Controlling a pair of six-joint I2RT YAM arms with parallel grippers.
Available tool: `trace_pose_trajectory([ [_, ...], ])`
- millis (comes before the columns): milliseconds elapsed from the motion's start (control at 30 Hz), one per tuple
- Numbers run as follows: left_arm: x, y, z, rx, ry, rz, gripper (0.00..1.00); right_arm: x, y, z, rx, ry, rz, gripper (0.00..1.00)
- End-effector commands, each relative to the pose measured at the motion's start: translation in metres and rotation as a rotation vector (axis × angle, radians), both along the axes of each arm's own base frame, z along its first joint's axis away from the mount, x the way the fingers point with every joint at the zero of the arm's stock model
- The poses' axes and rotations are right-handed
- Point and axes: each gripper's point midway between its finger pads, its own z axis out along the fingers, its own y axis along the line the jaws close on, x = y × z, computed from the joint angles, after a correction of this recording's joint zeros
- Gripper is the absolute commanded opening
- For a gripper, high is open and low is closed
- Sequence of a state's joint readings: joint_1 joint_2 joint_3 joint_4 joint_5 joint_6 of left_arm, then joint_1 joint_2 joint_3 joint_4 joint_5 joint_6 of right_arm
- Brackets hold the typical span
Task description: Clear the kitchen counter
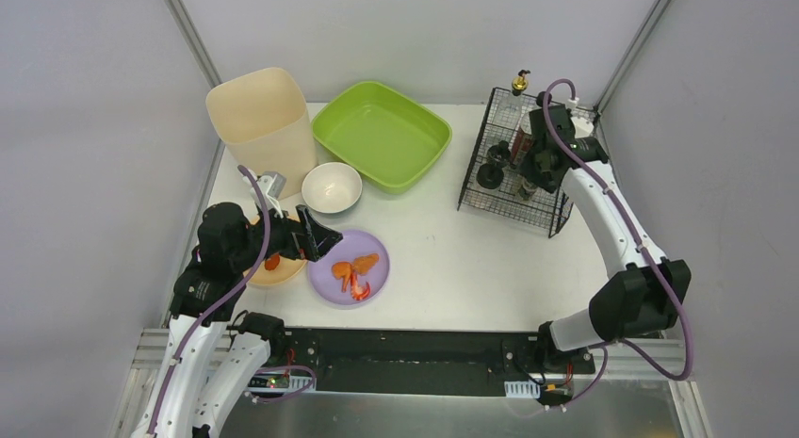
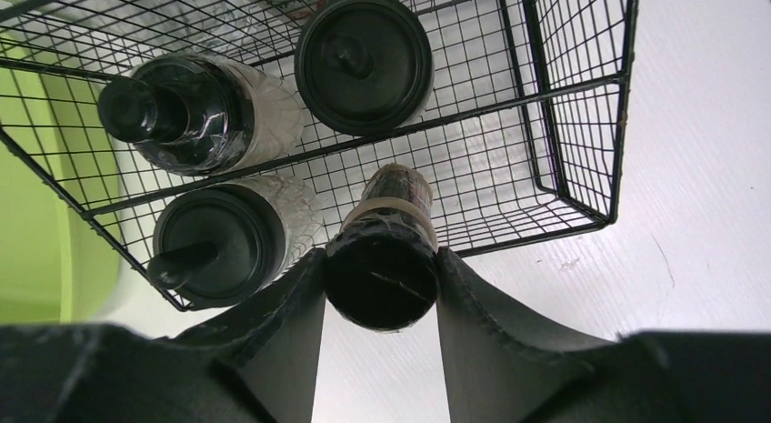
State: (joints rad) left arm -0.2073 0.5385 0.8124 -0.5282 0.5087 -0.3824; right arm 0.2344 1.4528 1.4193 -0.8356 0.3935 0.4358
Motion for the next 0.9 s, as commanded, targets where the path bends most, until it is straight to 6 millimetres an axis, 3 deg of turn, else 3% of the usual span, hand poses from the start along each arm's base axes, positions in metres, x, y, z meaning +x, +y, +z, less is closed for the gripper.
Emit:
trace_pose_trajectory([
  [0,0.003,-0.002,0.007,-0.018,-0.026,-0.007,1.0,0.01,0.004,-0.01,0.036,-0.002,0.003,0.15],
  [267,0.003,-0.001,0.007,-0.016,-0.029,-0.005,1.0,0.015,0.005,-0.042,0.036,0.072,-0.007,0.22],
  [467,0.002,-0.001,0.008,-0.017,-0.032,-0.005,1.0,0.016,0.002,-0.054,0.036,0.094,-0.021,0.32],
  [533,0.002,-0.001,0.008,-0.017,-0.032,-0.005,1.0,0.017,0.002,-0.056,0.036,0.099,-0.022,0.38],
  [667,0.002,-0.001,0.007,-0.017,-0.029,-0.006,1.0,0.017,0.002,-0.057,0.041,0.101,-0.022,0.6],
  [867,0.002,-0.001,0.007,-0.017,-0.03,-0.007,1.0,0.011,0.005,-0.046,0.06,0.088,-0.015,0.71],
])
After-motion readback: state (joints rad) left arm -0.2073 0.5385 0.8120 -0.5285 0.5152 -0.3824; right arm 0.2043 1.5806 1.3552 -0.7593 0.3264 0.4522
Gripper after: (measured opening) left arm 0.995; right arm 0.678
